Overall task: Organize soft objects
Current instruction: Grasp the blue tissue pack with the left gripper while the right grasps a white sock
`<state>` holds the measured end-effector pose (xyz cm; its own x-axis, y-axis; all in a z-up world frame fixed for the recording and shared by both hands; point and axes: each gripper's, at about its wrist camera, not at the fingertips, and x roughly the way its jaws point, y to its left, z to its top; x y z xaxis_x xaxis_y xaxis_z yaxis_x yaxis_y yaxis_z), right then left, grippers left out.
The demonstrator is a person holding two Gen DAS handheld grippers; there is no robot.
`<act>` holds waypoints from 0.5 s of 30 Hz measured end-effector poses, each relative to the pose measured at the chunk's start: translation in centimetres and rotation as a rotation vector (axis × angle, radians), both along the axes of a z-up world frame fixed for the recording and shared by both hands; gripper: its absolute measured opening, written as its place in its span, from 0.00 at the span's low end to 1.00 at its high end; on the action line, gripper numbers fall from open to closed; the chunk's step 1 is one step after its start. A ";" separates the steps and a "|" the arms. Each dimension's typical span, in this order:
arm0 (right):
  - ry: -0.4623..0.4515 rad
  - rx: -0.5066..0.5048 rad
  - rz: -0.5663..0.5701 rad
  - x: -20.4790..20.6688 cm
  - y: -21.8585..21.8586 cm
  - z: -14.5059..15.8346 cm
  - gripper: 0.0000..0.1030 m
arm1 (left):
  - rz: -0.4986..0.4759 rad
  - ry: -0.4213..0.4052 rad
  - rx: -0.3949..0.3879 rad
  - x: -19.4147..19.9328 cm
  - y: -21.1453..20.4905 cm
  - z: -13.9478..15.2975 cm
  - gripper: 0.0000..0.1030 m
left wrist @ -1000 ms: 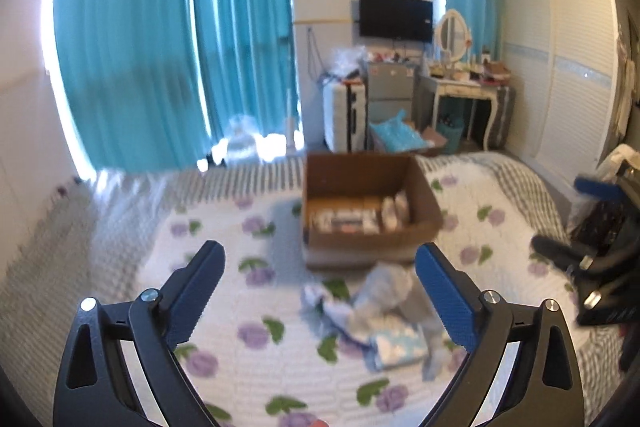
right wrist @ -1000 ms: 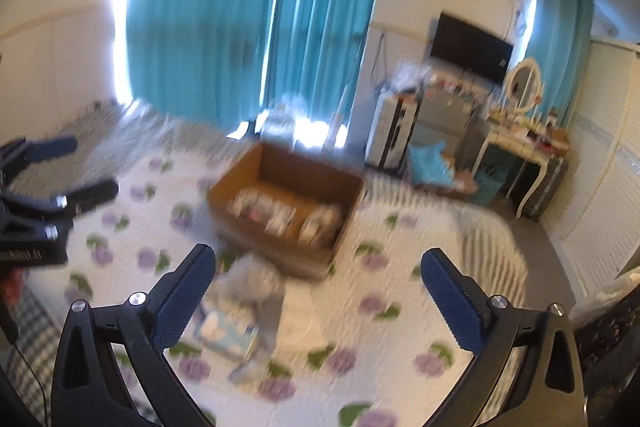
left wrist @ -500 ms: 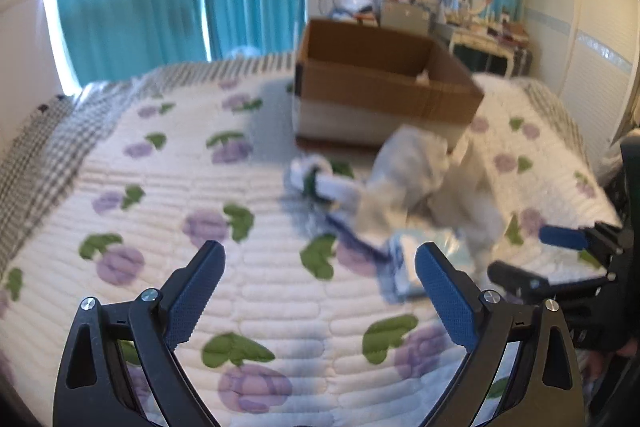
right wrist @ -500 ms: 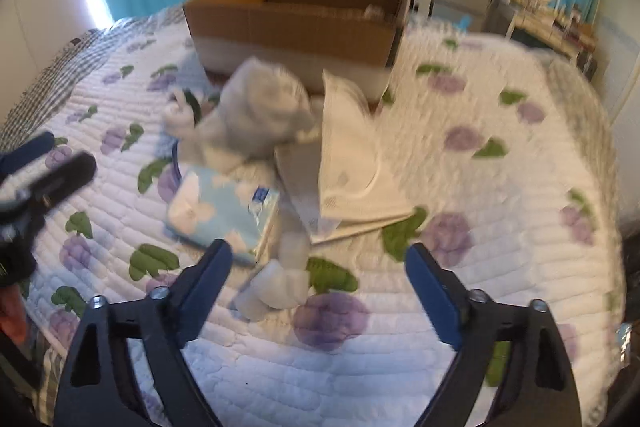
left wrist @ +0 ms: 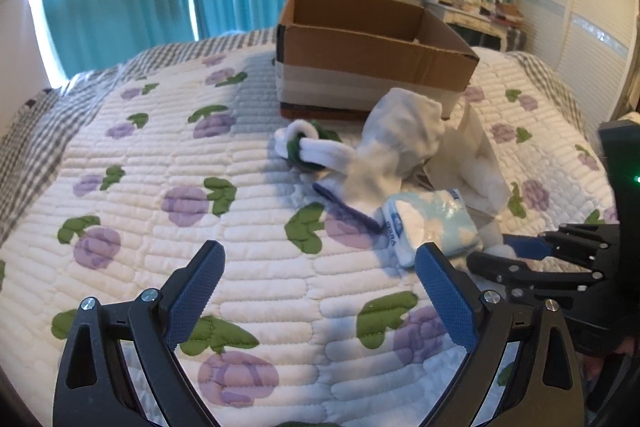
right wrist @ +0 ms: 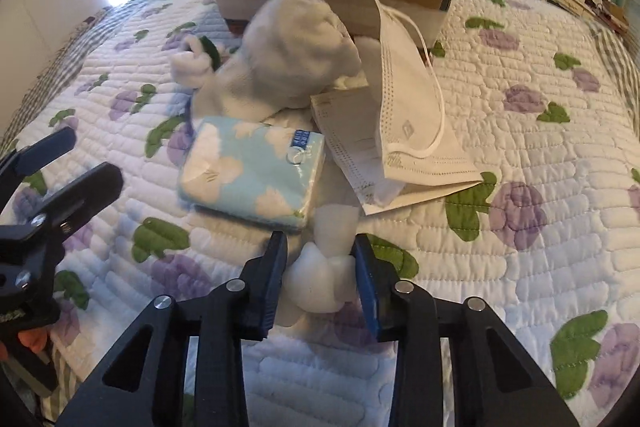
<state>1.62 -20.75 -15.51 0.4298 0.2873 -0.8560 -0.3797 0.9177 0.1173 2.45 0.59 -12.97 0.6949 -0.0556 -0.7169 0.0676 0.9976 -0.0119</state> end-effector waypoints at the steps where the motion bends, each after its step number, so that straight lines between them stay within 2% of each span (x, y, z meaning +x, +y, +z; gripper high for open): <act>1: -0.005 0.010 0.008 -0.4 -0.1 0.4 0.32 | -0.002 -0.001 0.001 -0.1 -0.1 0.2 0.95; 7: -0.061 0.040 -0.012 -2.0 -2.1 3.7 0.32 | -0.021 0.008 -0.008 0.1 -1.3 1.2 0.95; 11: -0.105 -0.007 -0.043 -1.6 -3.3 5.1 0.32 | -0.040 0.060 -0.044 1.1 -3.0 0.9 0.94; 15: -0.104 -0.067 -0.057 -0.2 -4.5 5.2 0.32 | -0.053 0.095 -0.025 2.2 -5.1 0.0 0.94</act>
